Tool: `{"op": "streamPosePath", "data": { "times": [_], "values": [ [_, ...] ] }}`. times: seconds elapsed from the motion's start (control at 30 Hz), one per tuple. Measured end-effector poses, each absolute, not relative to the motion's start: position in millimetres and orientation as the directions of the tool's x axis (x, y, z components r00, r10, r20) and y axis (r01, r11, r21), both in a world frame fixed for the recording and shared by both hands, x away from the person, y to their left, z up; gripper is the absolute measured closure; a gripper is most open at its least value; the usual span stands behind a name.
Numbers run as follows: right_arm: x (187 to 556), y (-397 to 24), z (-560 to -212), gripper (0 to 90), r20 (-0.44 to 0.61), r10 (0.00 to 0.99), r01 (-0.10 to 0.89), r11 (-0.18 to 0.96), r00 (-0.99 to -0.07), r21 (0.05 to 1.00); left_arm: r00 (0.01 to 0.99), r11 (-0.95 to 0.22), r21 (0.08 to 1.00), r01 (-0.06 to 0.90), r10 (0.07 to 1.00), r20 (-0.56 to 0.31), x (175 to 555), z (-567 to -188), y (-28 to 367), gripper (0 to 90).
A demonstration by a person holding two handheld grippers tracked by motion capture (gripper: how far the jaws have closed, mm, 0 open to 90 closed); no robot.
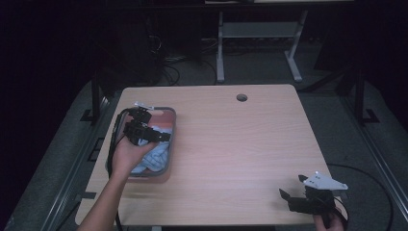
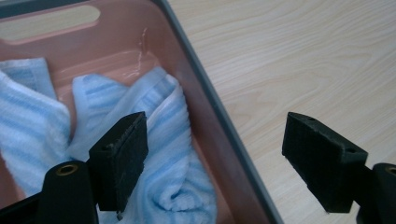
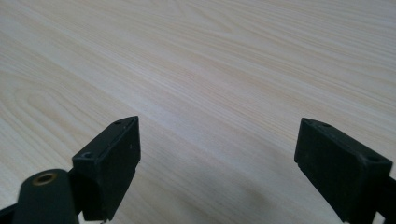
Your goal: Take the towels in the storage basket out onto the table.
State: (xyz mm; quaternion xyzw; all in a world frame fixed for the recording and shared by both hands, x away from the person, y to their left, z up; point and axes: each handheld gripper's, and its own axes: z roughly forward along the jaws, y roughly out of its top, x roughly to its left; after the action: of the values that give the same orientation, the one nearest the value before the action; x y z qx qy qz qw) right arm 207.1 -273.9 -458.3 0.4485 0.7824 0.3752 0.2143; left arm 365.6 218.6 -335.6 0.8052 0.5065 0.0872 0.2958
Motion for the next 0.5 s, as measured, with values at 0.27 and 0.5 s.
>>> {"op": "streamPosePath", "data": {
  "times": [0.27, 0.5],
  "values": [
    [204.9, -271.5, -456.9, 13.8, -0.004, 0.853, 0.529, 0.328, -0.522, 0.783, 0.430, -0.296, 0.543, 0.786, 0.893, -0.134, 363.6, -343.8, 234.1, 22.2],
    [204.9, -274.9, -456.5, 13.8, -0.002, 0.856, 0.527, 0.320, -0.517, 0.788, 0.377, -0.280, 0.499, 0.820, 0.920, -0.102, 365.8, -357.2, 250.6, 23.3]
  ]
}}
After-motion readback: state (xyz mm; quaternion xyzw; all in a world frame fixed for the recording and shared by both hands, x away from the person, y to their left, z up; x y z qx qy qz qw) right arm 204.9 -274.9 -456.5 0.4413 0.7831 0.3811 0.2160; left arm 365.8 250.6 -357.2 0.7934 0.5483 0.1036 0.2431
